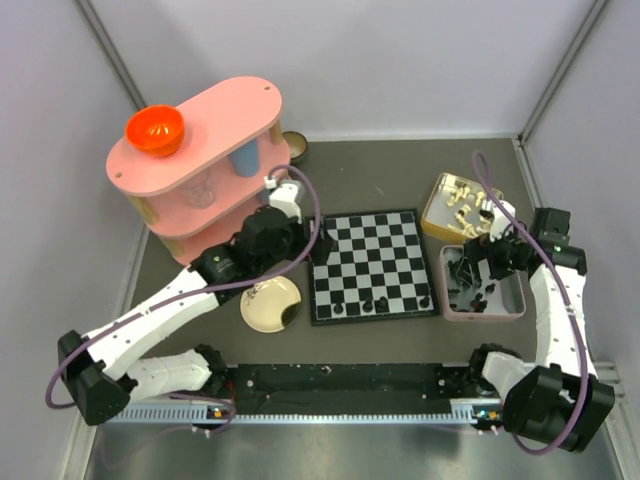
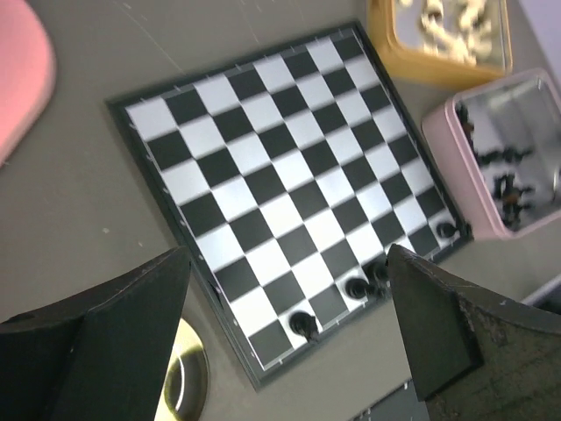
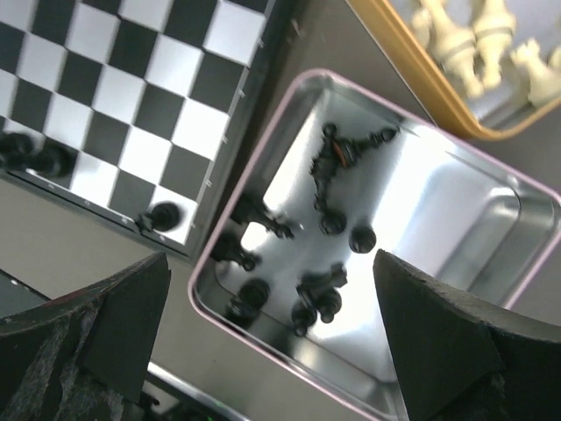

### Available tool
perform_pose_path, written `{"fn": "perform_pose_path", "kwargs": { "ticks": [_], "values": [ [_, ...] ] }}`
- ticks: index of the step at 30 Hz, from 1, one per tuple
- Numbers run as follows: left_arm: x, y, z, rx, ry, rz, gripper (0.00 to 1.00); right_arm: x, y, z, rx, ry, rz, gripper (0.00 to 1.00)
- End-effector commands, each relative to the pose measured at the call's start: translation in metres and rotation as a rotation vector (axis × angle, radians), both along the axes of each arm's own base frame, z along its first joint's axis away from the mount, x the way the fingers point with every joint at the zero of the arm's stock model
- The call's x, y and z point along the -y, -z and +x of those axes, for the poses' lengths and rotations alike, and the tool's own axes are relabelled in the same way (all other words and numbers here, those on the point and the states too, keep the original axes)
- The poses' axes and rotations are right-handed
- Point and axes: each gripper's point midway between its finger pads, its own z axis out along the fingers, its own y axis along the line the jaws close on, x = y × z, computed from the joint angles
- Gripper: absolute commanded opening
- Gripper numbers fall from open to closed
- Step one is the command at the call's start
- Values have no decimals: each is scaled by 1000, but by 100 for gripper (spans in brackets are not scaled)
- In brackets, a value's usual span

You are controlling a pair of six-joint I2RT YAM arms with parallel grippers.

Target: Set up the chess pieces on the board

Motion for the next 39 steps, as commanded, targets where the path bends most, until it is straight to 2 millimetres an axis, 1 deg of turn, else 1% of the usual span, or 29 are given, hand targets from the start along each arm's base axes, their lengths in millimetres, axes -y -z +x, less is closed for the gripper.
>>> {"fn": "perform_pose_path", "kwargs": {
  "ticks": [1,3,5,9,10,11,12,13,17,20,22,29,32,33,36,37,39],
  "values": [
    [-5,-41,20,140,-10,-215,98,30,11,-9,-45,-11,-142,97],
    [-12,-44,22,175,6,-198,98,37,17,-14,-91,5,-164,94],
    [-15,-42,24,181,12,-172,98,44,23,-17,-144,23,-178,89],
    [-12,-37,27,192,52,-133,99,50,36,-26,-260,72,-178,81],
    [-11,-37,27,193,56,-130,99,50,39,-29,-282,71,-177,75],
    [-10,-36,28,197,61,-130,99,51,44,-31,-312,72,-178,73],
    [-8,-32,29,192,69,-119,99,54,47,-32,-333,83,-185,72],
    [-7,-31,31,192,72,-116,99,55,49,-36,-358,90,-189,69],
    [-2,-22,36,180,96,-98,99,55,53,-35,-394,85,-176,65],
    [3,-15,36,166,132,-77,98,55,64,-38,-455,78,-163,58],
    [3,-14,39,168,136,-72,98,54,72,-39,-488,59,-150,57],
    [1,-10,47,154,147,-54,98,50,88,-26,-541,68,-89,52],
    [-1,-8,47,148,150,-48,98,47,94,-23,-552,62,-91,53],
    [-1,-7,46,145,150,-46,98,45,97,-22,-556,55,-96,55],
    [-3,-5,47,141,148,-45,98,43,103,-21,-568,50,-112,57],
    [-3,-5,47,139,146,-45,98,39,105,-20,-570,38,-120,57],
    [-4,-4,47,137,145,-42,98,39,110,-20,-582,41,-140,57]
  ]
}}
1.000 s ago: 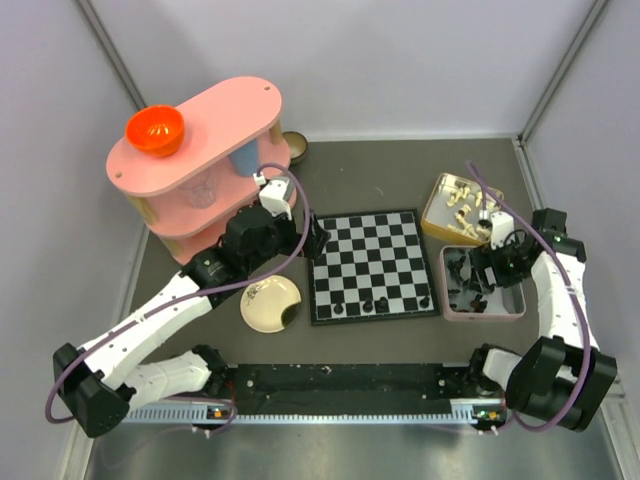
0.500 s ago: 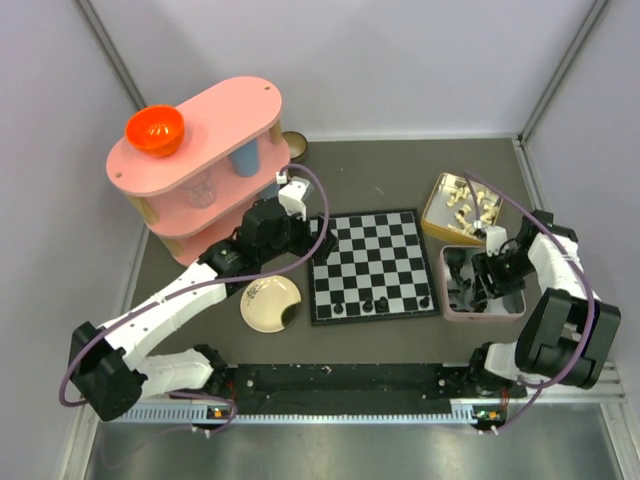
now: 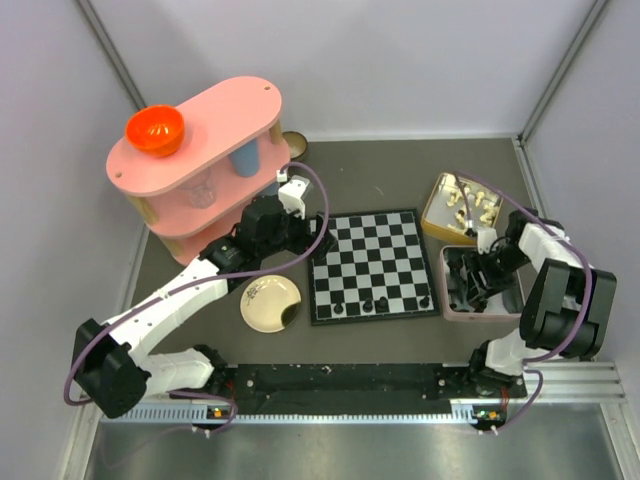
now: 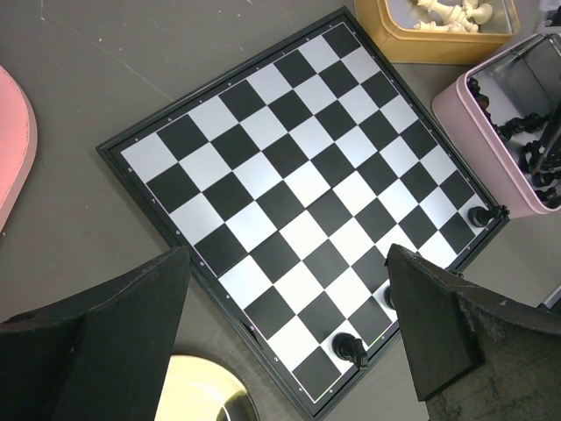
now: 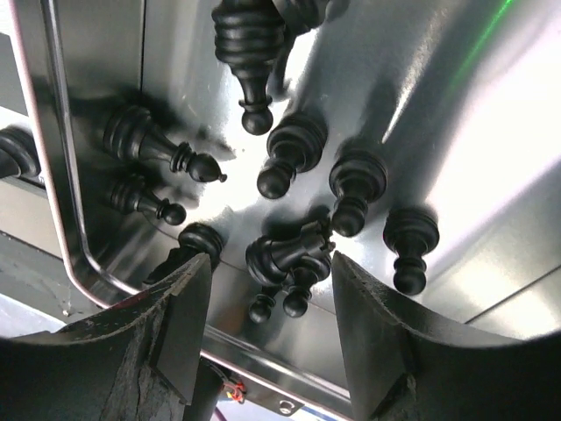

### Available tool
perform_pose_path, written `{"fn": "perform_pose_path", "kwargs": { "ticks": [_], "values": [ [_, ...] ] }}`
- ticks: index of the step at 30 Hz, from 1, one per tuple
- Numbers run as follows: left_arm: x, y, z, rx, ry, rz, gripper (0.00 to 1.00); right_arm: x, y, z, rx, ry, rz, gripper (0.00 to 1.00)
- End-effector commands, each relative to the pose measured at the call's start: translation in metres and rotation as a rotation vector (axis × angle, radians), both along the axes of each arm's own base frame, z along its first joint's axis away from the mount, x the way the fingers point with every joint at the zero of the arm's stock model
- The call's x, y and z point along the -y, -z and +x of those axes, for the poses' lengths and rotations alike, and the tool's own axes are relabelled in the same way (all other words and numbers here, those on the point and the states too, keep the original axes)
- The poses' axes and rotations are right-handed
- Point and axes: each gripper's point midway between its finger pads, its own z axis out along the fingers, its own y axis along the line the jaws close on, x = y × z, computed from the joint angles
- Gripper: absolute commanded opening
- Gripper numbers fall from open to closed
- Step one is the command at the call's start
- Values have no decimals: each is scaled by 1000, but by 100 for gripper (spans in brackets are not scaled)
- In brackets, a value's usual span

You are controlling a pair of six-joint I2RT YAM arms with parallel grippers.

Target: Set up the chess pieces on the board

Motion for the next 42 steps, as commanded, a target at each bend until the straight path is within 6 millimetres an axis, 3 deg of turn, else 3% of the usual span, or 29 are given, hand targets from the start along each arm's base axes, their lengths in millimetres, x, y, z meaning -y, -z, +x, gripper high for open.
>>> {"fn": "perform_pose_path", "kwargs": {
  "ticks": [1,11,25,39,42],
  "values": [
    [4,-23,6,56,16,-36,98,-4,5,16,32,-20,-43,57],
    [0,-19,2,37,-1,-47,98,-21,16,12,25,-108,-74,49],
    [-2,-23,-1,32,-14,-69,98,-4,-4,-1,75,-142,-188,51],
    [-3,-25,-5,20,-25,-102,98,-7,15,-21,-10,-212,-151,43],
    [-2,-25,-7,13,-28,-116,98,-6,19,-19,-6,-210,-160,36]
  ]
}}
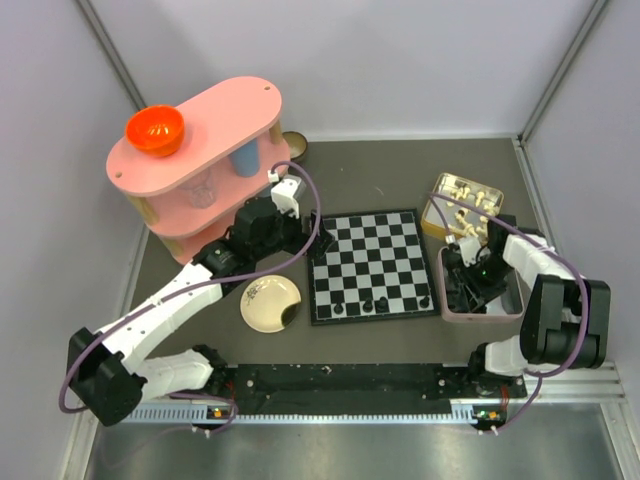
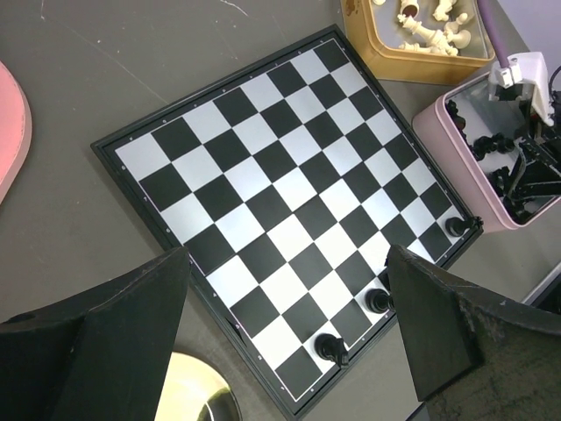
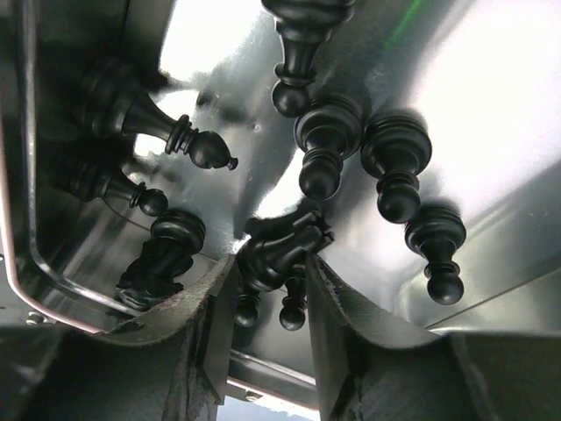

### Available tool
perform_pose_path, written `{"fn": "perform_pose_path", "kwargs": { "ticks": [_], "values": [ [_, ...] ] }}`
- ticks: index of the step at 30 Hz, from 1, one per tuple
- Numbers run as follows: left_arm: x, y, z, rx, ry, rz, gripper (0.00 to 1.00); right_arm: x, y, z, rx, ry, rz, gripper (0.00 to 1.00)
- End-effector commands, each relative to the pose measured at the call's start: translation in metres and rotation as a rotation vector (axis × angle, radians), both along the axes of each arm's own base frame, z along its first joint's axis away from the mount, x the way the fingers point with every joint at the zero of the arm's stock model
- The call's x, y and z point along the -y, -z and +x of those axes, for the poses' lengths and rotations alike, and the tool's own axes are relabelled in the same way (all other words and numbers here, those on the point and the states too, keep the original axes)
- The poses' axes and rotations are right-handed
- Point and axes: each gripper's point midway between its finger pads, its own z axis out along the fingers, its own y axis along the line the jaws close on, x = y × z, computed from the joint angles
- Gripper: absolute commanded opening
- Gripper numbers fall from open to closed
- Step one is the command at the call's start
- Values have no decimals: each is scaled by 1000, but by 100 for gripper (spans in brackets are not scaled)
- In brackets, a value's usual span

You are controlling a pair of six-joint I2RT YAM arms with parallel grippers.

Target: Set up the chess pieces on the board

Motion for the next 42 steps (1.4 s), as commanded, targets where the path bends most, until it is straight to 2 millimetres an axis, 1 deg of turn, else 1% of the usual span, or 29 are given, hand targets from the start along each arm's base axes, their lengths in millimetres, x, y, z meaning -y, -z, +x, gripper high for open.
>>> {"fn": "perform_pose_path", "kwargs": {
  "ticks": [1,7,8,11,14,15,16,18,19,20,22,23,24,26,27,29,30,33,35,37,38,39,40,41,42],
  "values": [
    [1,-15,-2,24,-5,-62,98,0,8,-3,-15,-21,-2,34],
    [6,-20,-6,16,14,-96,98,-2,8,8,13,-27,14,24],
    [7,-21,-6,15,22,-100,98,-3,6,10,21,-30,16,20],
    [18,-27,-13,1,89,-135,98,-5,-3,16,71,-49,27,15],
    [34,-36,-21,-13,180,-182,98,-7,-14,21,117,-72,43,13],
    [40,-39,-20,-14,202,-193,98,-8,-21,24,148,-77,47,13],
    [47,-42,-27,-34,253,-216,98,-10,-26,27,169,-89,63,13],
    [59,-46,-28,-61,308,-239,98,-11,-37,29,207,-94,75,13],
    [66,-51,-33,-83,357,-268,98,-14,-42,32,234,-105,98,13],
    [71,-53,-34,-97,384,-286,98,-15,-45,32,246,-105,108,13],
    [84,-57,-30,-136,416,-332,98,-20,-54,35,294,-124,137,13],
    [89,-64,-33,-140,465,-367,98,-22,-56,35,308,-133,151,13],
    [97,-60,-29,-168,485,-380,97,-24,-59,36,323,-137,165,13],
    [107,-66,-32,-232,542,-443,93,-33,-66,36,364,-165,209,13],
    [117,-61,-28,-311,550,-471,92,-36,-69,37,380,-175,224,13],
    [127,-61,-27,-379,587,-509,87,-45,-77,38,426,-205,269,13],
    [135,-54,-26,-476,607,-532,86,-47,-81,39,442,-215,281,13],
    [150,-51,-28,-572,657,-580,84,-57,-94,40,510,-260,325,13],
    [159,-52,-32,-590,685,-589,84,-64,-102,41,546,-286,355,13],
    [168,-50,-31,-618,695,-586,84,-69,-110,41,581,-307,379,13],
    [176,-42,-33,-642,700,-575,84,-70,-113,41,590,-312,387,13],
    [181,-48,-33,-636,713,-576,84,-72,-116,41,603,-318,392,13],
    [186,-46,-34,-651,716,-568,84,-75,-120,41,614,-321,413,13],
    [194,-38,-37,-678,723,-556,84,-77,-123,41,620,-324,422,13],
    [200,-44,-36,-667,737,-555,84,-78,-125,40,624,-324,429,13]
  ]
}}
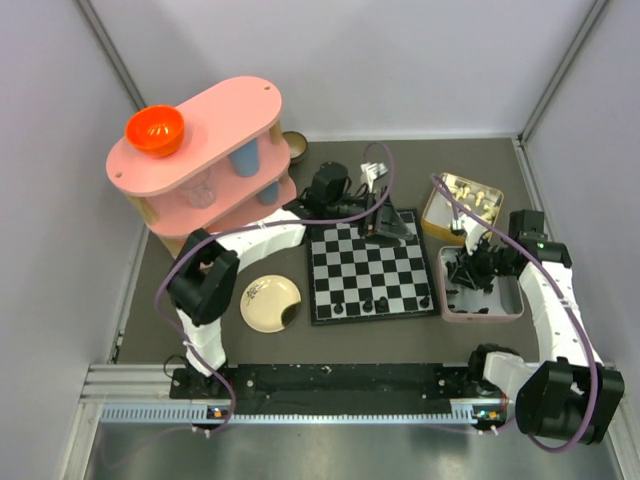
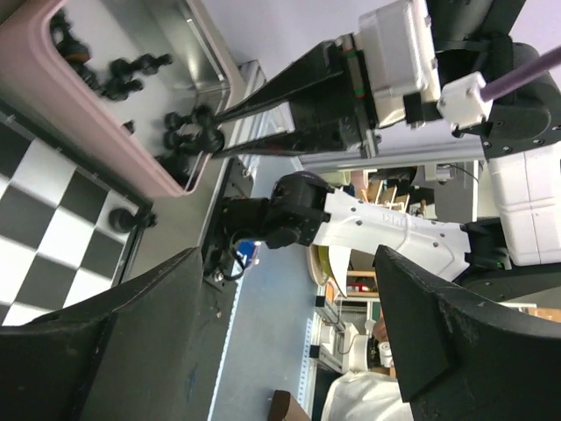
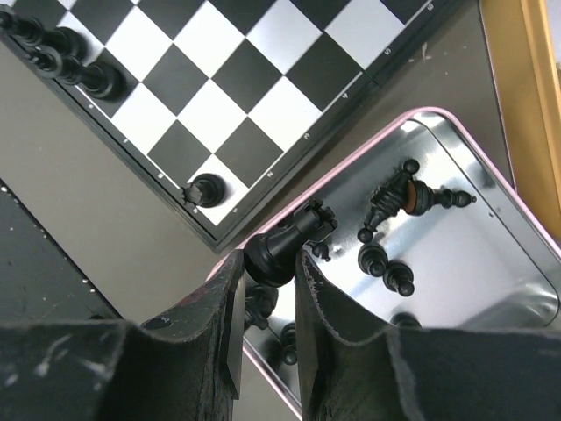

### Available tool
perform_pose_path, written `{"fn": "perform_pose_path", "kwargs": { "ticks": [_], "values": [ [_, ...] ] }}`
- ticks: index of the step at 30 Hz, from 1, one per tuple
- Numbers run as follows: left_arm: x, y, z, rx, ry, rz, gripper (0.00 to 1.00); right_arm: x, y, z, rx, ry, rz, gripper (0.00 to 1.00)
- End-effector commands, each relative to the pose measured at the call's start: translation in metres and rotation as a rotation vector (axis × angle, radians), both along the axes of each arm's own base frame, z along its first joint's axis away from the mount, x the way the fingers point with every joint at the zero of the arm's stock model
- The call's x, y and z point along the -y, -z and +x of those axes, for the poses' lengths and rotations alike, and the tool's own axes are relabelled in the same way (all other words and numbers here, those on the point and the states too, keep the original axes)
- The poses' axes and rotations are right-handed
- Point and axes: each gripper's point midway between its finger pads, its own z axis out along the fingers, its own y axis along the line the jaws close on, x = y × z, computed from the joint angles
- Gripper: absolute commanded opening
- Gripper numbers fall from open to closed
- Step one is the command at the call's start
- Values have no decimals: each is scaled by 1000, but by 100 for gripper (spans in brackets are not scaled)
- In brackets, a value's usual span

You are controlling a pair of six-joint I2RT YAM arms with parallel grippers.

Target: Set up the chess pieces on the board

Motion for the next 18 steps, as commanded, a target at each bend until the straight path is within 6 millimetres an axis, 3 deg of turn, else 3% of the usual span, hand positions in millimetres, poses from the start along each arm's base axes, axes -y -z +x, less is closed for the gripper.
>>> {"fn": "perform_pose_path", "kwargs": {
  "ticks": [1,8,18],
  "values": [
    [28,-33,-10,36,92,-70,83,-16,-37,10,115,-55,93,13],
    [59,-7,-14,-39,130,26,76,-25,-56,9,142,-72,145,14],
    [78,9,-20,-105,179,79,70,-43,-68,-3,174,-152,174,14]
  ]
}}
